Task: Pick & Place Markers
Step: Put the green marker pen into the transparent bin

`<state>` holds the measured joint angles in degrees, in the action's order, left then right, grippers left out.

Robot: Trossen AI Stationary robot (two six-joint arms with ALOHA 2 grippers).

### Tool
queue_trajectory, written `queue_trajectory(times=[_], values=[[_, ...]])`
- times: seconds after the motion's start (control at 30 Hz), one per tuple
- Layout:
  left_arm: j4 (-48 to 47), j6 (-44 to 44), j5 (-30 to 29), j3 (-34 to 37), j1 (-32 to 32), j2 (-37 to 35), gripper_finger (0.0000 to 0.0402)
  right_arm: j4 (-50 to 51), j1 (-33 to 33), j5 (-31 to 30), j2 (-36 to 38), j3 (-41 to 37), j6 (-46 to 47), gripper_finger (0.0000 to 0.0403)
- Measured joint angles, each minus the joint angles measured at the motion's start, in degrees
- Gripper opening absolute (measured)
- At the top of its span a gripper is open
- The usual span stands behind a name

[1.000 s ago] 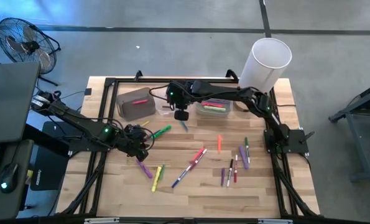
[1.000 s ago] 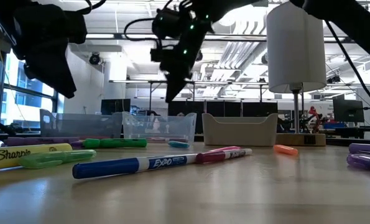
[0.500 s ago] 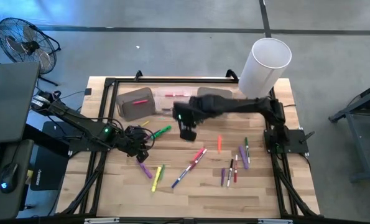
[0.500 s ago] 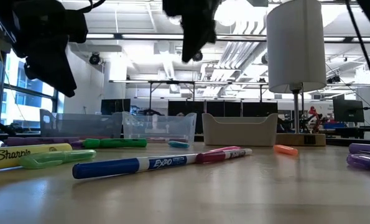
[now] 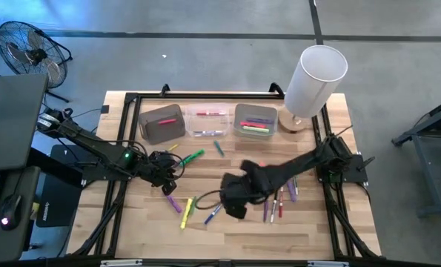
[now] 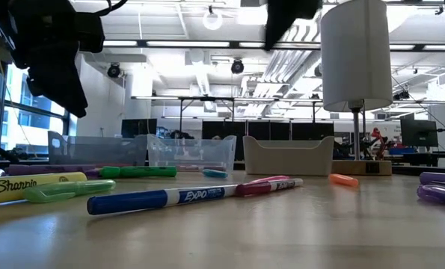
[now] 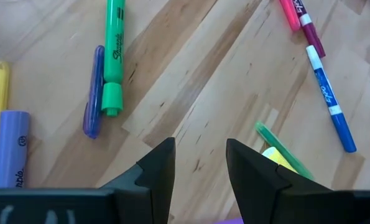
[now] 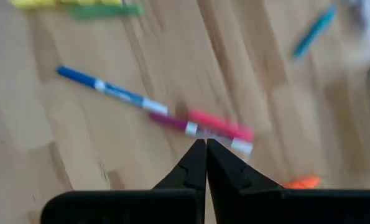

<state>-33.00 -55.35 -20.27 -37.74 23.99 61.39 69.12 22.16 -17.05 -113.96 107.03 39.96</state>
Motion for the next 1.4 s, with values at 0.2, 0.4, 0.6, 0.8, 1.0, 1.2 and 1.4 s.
queue_trajectory(times=[0.2,0.4,0.6,0.8,1.0,1.2,1.4], values=[[0.40,0.00,0.27,0.00,0.00,0.00,0.0140,-4.89,5.30,0.30,5.40,-13.67,17.94,0.0000],[0.58,0.00,0.20,0.00,0.00,0.00,0.0140,-4.90,9.73,-2.07,14.61,-26.65,40.23,0.0001],[0.83,0.01,-2.47,0.00,0.00,0.00,0.0140,-4.96,11.85,0.29,23.96,-39.24,59.67,0.0016],[1.23,0.01,-2.96,0.00,0.01,0.00,0.0140,-3.96,10.11,6.77,29.61,-50.24,64.95,0.0056],[2.09,0.00,-2.82,0.00,0.00,0.00,0.0140,-3.96,5.55,10.44,33.14,-59.89,65.25,0.0092],[3.23,0.00,-2.84,0.00,0.02,0.00,0.0140,-11.71,0.60,13.62,36.12,-69.22,60.97,0.0092],[3.24,0.00,-2.86,0.00,0.00,0.00,0.0140,-23.16,-2.80,14.75,36.81,-75.86,56.53,0.0080]])
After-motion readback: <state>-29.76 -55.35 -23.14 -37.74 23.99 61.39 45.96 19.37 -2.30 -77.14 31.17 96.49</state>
